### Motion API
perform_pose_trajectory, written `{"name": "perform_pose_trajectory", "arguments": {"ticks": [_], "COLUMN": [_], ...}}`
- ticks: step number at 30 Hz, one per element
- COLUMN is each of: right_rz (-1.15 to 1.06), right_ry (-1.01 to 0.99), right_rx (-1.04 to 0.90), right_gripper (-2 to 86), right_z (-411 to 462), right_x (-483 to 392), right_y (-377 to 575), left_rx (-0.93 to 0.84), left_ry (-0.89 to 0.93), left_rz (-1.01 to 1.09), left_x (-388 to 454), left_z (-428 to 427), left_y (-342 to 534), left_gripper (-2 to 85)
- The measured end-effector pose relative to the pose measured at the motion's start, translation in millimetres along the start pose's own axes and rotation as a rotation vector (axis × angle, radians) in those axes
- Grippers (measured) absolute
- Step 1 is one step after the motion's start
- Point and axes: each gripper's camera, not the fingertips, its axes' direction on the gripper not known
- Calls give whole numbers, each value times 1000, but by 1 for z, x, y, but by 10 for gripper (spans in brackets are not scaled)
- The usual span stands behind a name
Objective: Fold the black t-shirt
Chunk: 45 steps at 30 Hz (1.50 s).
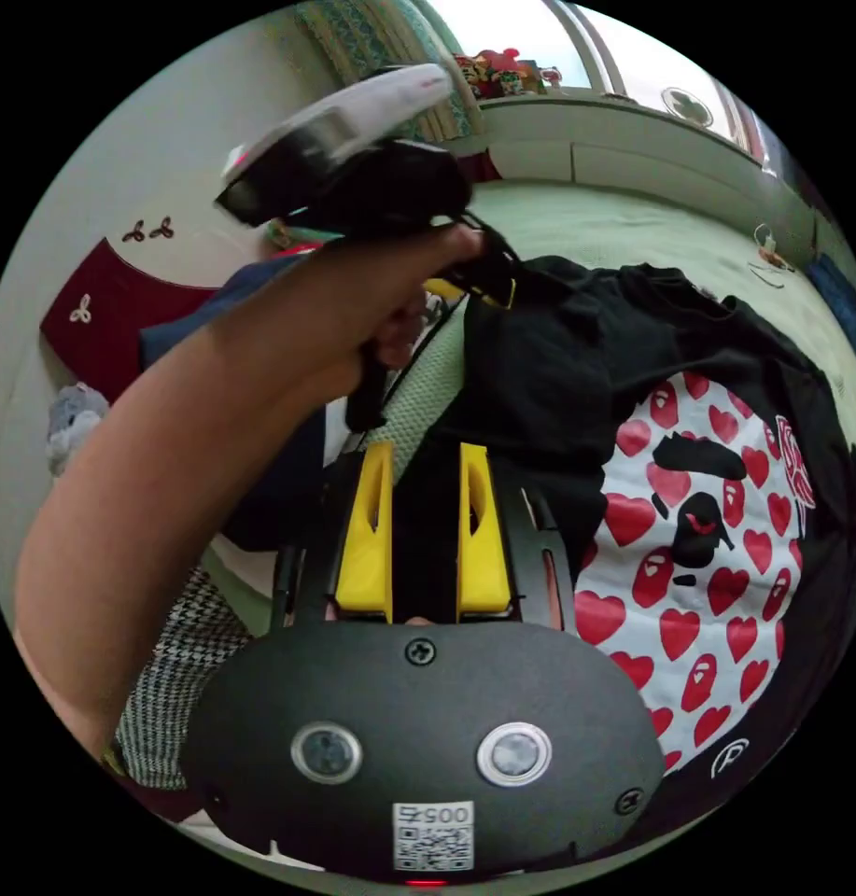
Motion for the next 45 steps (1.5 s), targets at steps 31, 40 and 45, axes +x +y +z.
{"name": "perform_pose_trajectory", "arguments": {"ticks": [31, 40, 45], "right_rz": [7, 19, -32], "right_ry": [89, 100, 78], "right_rx": [45, -71, 3], "right_gripper": [40, -6, 36], "right_z": [9, 27, 0], "right_x": [55, 62, 63], "right_y": [-45, -42, -44], "left_rx": [91, 69, 129], "left_ry": [-122, -59, -83], "left_rz": [-39, -95, -65], "left_x": [16, 5, -3], "left_z": [64, 85, 51], "left_y": [-53, -51, -19], "left_gripper": [36, 1, 9]}}
